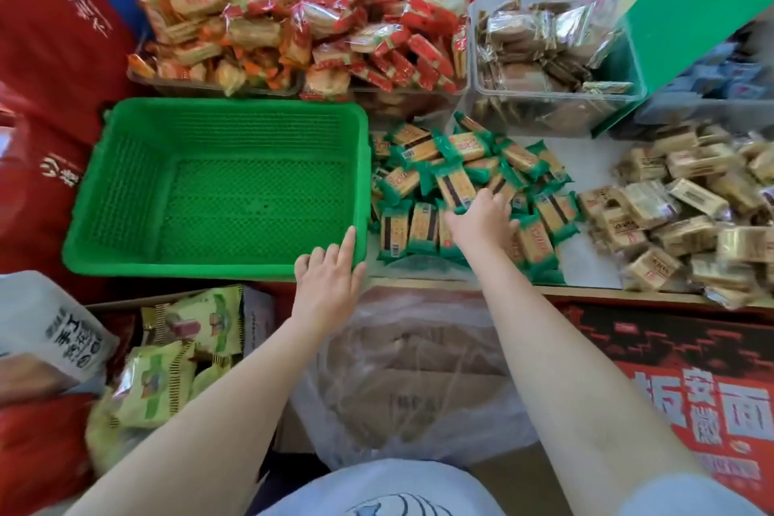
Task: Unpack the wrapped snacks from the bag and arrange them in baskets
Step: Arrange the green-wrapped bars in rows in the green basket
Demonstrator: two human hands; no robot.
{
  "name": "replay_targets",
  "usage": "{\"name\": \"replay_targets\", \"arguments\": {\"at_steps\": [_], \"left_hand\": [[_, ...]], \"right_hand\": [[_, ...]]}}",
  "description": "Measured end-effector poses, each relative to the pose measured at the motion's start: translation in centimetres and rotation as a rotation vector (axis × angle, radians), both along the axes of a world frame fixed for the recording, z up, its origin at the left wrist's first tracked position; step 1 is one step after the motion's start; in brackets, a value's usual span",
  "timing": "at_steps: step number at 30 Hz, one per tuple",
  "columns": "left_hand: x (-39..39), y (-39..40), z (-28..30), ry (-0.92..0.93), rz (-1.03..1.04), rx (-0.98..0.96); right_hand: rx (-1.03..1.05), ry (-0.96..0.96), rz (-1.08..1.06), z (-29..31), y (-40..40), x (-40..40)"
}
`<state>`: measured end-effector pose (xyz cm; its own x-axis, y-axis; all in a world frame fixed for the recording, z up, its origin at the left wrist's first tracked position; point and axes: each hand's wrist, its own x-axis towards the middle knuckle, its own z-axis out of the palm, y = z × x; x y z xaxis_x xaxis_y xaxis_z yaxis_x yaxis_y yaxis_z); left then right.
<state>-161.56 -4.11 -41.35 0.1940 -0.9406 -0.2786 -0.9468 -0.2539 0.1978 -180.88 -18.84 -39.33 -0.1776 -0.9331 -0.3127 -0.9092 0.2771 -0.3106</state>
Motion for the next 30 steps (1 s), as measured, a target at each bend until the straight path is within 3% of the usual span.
{"name": "replay_targets", "arguments": {"at_steps": [4,9,17,22,24,27,30], "left_hand": [[0.6,-0.3,0.1,0.018,-0.023,0.031],[0.7,-0.6,0.1,0.038,-0.041,0.028],[0.8,-0.4,-0.2,0.033,-0.038,-0.013],[0.7,-1.0,0.7,0.058,0.003,0.049],[1.2,-1.7,1.9,0.259,0.131,0.019],[1.1,-2.7,4.7,0.652,0.288,-0.23],[0.4,-3.7,6.5,1.134,0.492,-0.049]], "right_hand": [[-0.068,-0.051,-0.1,0.2,2.7,0.2],[0.116,-0.121,-0.206,-2.3,4.2,0.8],[0.149,-0.285,-0.307,-3.2,2.6,1.5],[0.025,-0.635,-0.342,0.8,4.9,0.1],[0.003,-0.817,-0.328,2.8,6.2,0.2],[0.041,-0.941,-0.225,4.6,7.7,2.2],[0.114,-0.956,-0.04,5.5,8.3,4.4]]}}
